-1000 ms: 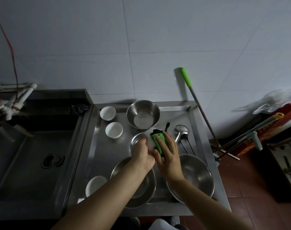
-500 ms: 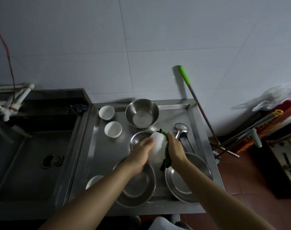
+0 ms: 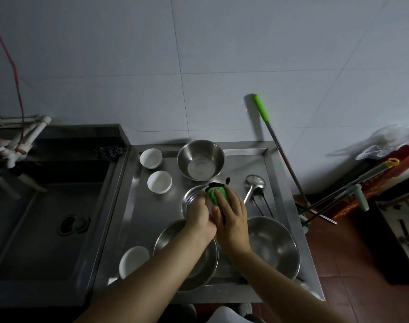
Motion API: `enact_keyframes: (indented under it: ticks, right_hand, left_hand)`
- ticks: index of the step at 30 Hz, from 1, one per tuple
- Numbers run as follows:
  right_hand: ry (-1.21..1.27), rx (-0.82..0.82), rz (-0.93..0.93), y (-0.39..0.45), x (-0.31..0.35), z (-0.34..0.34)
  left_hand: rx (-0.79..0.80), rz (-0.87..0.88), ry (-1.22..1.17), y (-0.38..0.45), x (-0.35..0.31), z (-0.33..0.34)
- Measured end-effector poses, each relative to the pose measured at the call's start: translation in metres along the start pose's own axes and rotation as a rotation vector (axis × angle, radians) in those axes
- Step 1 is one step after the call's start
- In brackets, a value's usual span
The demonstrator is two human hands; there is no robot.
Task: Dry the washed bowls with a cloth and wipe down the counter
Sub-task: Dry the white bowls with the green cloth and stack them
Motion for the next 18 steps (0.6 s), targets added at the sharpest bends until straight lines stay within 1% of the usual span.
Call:
enact_keyframes:
  ticks: [2,3,4,6,7,9,10,12,14,16,17,18]
  right_hand:
    - [0.094,-0.026,0.032,-0.001,-0.007,-0.002]
    - [0.187,-0.035,0.102,0.0,-0.012,-0.003]
    - [0.311,-0.037,0.205,0.002,-0.017,-0.004]
    - [0.587,-0.005,0.486,0.003,-0.027,0.001]
    - [0.69,0.014,0.627,0.001,-0.032,0.003]
    - [0.761,0.087,0.839,-0.001,-0.043,0.01]
    - [0.756,0.137,0.899,-0.001,-0.046,0.014]
    - [0.721,0.208,0.958,0.004,-0.053,0.018]
    - [0.656,0.25,0.957,0.009,-0.058,0.02]
    - [0.567,0.292,0.904,0.014,-0.059,0.022]
    - [0.514,0.309,0.853,0.016,-0.056,0.022]
    - [0.477,0.313,0.789,0.018,-0.052,0.024]
  left_hand:
    - [0.044,-0.03,-0.076,0.0,-0.001,0.002]
    - [0.07,-0.047,-0.095,0.001,-0.001,0.0]
    - [0.088,-0.054,-0.102,0.002,-0.001,-0.002]
    - [0.123,-0.045,-0.081,0.005,-0.002,-0.009]
    - [0.128,-0.042,-0.029,0.007,-0.003,-0.012]
    - [0.137,-0.019,0.095,0.007,-0.008,-0.016]
    - [0.147,0.0,0.167,0.008,-0.011,-0.017]
    - [0.196,0.089,0.369,0.009,-0.021,-0.016]
    - [0.263,0.243,0.743,0.004,-0.032,-0.009]
    - [0.296,0.392,1.14,-0.001,-0.032,0.002]
    - [0.267,0.446,1.237,-0.002,-0.032,0.005]
    - [0.225,0.491,1.263,-0.005,-0.032,0.008]
Point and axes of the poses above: each hand's wrist, its own y-axis towards the middle knuckle, its own z-axis out of the palm, x = y × z, the point moved 9 cm from there along y, towards the middle knuckle, and after that the axes turned 4 degrees about -y, right-handed, at the moved point
